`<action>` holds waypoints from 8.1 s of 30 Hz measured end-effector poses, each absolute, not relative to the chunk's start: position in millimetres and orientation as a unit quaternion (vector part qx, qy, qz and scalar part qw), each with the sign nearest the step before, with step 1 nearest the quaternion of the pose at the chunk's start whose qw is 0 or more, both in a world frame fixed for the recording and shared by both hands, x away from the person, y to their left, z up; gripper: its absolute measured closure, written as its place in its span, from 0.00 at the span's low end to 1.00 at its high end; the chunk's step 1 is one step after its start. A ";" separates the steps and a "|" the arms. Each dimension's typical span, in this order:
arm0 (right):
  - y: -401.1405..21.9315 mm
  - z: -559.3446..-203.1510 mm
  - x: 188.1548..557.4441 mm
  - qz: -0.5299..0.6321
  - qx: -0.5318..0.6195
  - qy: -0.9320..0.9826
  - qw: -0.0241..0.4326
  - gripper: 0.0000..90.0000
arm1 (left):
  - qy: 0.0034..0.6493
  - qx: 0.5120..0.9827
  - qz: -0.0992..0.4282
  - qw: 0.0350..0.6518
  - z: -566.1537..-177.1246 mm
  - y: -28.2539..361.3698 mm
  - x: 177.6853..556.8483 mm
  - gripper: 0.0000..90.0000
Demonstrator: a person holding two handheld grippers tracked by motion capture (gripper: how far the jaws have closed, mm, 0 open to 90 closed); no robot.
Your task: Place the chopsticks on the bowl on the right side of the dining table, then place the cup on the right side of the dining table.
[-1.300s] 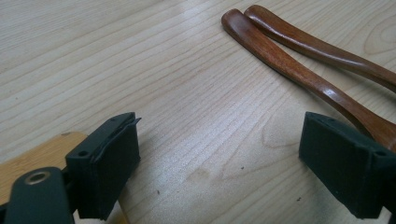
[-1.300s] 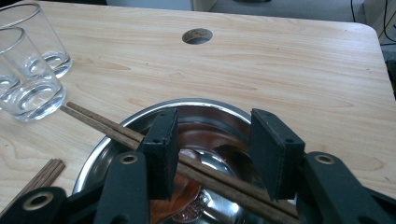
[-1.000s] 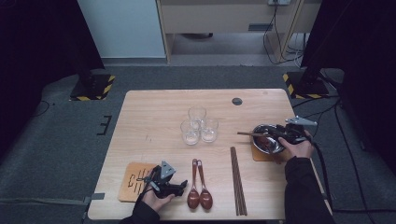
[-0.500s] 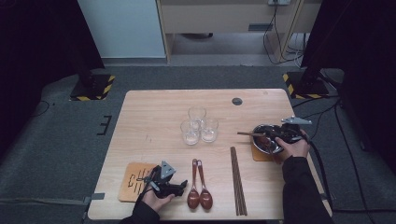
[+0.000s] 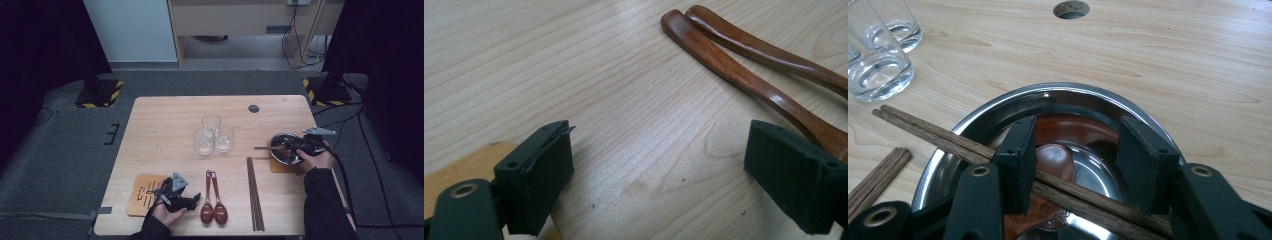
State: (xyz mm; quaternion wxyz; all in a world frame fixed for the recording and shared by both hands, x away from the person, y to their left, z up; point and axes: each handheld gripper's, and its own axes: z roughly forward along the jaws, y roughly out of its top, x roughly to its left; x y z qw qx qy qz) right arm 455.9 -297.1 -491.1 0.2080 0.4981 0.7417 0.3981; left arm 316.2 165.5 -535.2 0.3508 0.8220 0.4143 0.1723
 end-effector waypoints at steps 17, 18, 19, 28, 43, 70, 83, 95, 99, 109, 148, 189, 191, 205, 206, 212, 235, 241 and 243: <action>-312.0 -478.1 424.5 0.448 0.505 0.704 0.223 0.63 | 0.414 0.822 0.172 0.351 -535.2 165.5 316.2 0.13; -312.2 -477.9 423.7 0.448 0.504 0.704 0.223 0.64 | 0.414 0.822 0.172 0.351 -535.2 165.5 316.2 0.13; -312.1 -477.9 422.3 0.449 0.505 0.703 0.222 0.65 | 0.414 0.822 0.172 0.351 -535.2 165.5 316.2 0.13; -313.5 -484.6 415.4 0.451 0.516 0.698 0.210 0.74 | 0.414 0.822 0.172 0.351 -535.2 165.5 316.2 0.13; -316.2 -492.5 417.4 0.442 0.522 0.700 0.206 0.71 | 0.414 0.822 0.172 0.351 -535.2 165.5 316.2 0.13; -317.3 -493.9 419.1 0.451 0.523 0.693 0.207 0.67 | 0.414 0.822 0.172 0.351 -535.2 165.5 316.2 0.13; -318.2 -493.9 419.1 0.449 0.525 0.692 0.208 0.66 | 0.414 0.822 0.172 0.351 -535.3 165.5 316.2 0.13; -318.7 -490.5 418.4 0.455 0.522 0.690 0.212 0.65 | 0.414 0.822 0.172 0.351 -535.2 165.5 316.2 0.13; -320.6 -486.1 417.0 0.462 0.520 0.685 0.215 0.64 | 0.414 0.822 0.172 0.351 -535.2 165.5 316.2 0.13; -321.7 -469.5 412.3 0.491 0.505 0.675 0.221 0.61 | 0.418 0.821 0.167 0.352 -533.6 166.1 315.5 0.15; -285.7 -405.7 407.0 0.542 0.440 0.683 0.216 0.48 | 0.514 0.744 0.214 0.369 -515.1 266.1 316.6 0.15; -196.2 -376.8 446.1 0.531 0.407 0.719 0.191 0.48 | 0.548 0.729 0.227 0.341 -529.1 304.9 337.0 0.14; -192.0 -376.6 448.5 0.528 0.405 0.721 0.191 0.48 | 0.548 0.731 0.224 0.341 -529.4 305.5 337.2 0.14; -157.8 -382.3 468.3 0.511 0.397 0.740 0.185 0.49 | 0.550 0.730 0.215 0.345 -532.5 307.0 338.1 0.14; -155.9 -383.0 469.3 0.509 0.396 0.742 0.184 0.49 | 0.551 0.728 0.214 0.347 -532.9 307.3 338.1 0.13; -143.1 -385.9 475.7 0.502 0.393 0.749 0.180 0.49 | 0.552 0.727 0.214 0.348 -533.2 307.4 338.0 0.13; -117.5 -420.3 501.5 0.471 0.413 0.762 0.166 0.51 | 0.559 0.721 0.205 0.354 -534.6 309.9 337.3 0.13; -112.2 -431.5 506.2 0.461 0.418 0.766 0.161 0.52 | 0.559 0.722 0.205 0.353 -534.5 310.0 337.0 0.13; -110.8 -434.0 507.7 0.459 0.420 0.767 0.159 0.52 | 0.559 0.722 0.206 0.352 -534.5 309.9 336.8 0.13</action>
